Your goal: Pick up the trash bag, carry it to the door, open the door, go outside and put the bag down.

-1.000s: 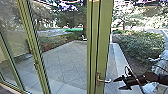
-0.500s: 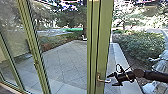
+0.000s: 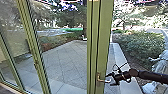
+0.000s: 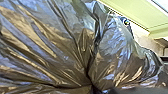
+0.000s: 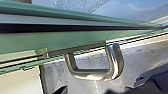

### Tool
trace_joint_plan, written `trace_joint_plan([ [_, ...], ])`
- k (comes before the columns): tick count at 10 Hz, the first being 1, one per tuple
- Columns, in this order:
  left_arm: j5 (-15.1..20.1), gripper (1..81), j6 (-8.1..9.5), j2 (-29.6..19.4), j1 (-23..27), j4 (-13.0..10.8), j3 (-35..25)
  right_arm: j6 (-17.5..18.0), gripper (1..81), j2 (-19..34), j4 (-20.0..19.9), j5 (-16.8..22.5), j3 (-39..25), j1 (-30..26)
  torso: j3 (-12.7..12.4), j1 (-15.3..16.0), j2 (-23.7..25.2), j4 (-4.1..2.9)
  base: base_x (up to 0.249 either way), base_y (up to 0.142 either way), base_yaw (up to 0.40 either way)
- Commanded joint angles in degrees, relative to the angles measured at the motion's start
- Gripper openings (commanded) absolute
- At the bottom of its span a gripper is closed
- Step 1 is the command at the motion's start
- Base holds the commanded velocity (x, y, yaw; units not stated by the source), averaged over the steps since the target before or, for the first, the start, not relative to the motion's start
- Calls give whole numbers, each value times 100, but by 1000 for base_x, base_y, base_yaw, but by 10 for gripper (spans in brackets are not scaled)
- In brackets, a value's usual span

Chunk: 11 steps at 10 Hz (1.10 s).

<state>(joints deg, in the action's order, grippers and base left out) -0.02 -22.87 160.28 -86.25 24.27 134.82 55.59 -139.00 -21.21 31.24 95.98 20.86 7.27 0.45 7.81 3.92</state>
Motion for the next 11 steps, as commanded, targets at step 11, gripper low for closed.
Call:
trace_joint_plan([
  [11, 389, 10, -25, -31, 297, 95, 115, 92, 811, -1493, -102, 558, 2214, -640, 2, 0, 0, 0, 0, 0, 0],
])
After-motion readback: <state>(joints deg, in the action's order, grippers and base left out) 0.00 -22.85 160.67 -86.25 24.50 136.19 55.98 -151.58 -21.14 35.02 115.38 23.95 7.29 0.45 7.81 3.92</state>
